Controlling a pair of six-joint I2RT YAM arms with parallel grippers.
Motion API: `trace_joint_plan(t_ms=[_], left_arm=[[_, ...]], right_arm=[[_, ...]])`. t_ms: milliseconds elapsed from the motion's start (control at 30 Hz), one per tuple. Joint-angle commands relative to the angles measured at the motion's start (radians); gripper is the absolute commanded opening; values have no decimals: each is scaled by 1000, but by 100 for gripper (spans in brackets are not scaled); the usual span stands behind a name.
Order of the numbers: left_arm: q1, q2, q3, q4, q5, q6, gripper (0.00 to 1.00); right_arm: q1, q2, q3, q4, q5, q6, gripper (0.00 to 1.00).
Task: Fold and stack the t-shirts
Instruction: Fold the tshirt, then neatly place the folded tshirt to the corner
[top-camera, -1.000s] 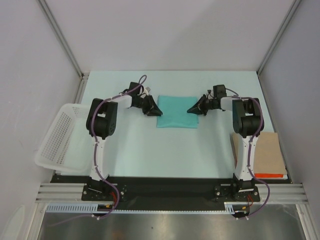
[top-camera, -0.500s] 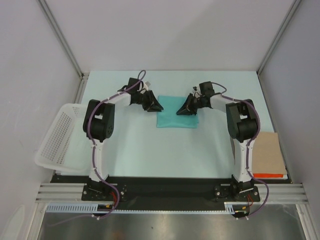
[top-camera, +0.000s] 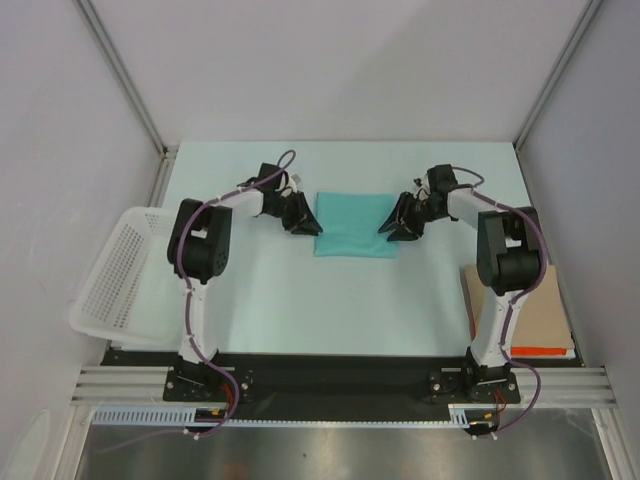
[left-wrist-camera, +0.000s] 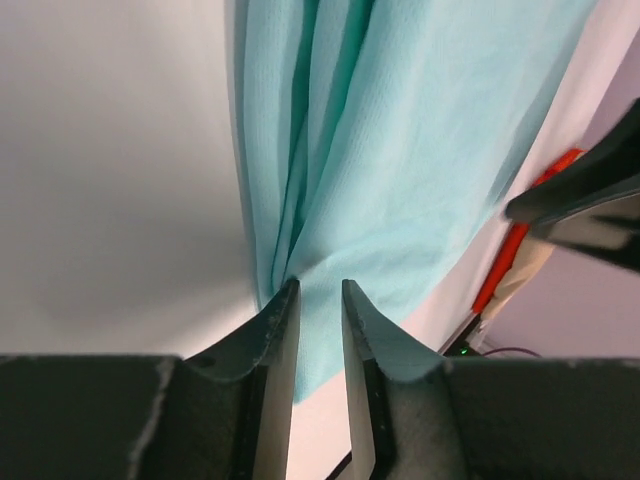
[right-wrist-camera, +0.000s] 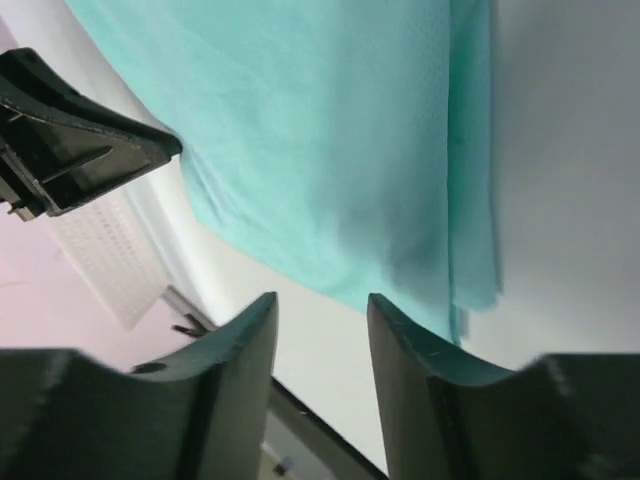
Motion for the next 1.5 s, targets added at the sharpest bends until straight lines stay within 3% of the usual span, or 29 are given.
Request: trace_joint_plan(t_ms=[0,100,167,267,400,500,733,1100,1333,1467], left_arm=[[-15,-130,-12,-106,-67,90,29],[-21,-205,-30,-122,-75,95,31],[-22,-257,-55,-123,-65,83,31],[-29,-322,-101,-116,-54,75,31],[-33,-391,-173,-103,-57,83,31],[-33,-437,-245,-88,-52,87,31],[-32,-511,-400,-59,-46,92,32],[-32,-580,-417,-129,-69,121,32],[-30,-577,-391,-152,-75,133,33],[-32,-571,-391,-151,-72,132,33]], right_arm=[[-2,-117,90,-185,141,-139,49],[-5,-128,117,-154,244,-176,73],[1,-117,99,-17,314,-222,91],[-5,-65,128,73,345,-262,100],[-19,26,260,61,315,-315,100],[-20,102,353,39,263,-444,99],[-48,259,534,-59,129,-573,83],[-37,366,590,-119,63,-583,81],[-22,391,532,-117,6,-549,70],[-16,411,548,-126,6,-510,70]])
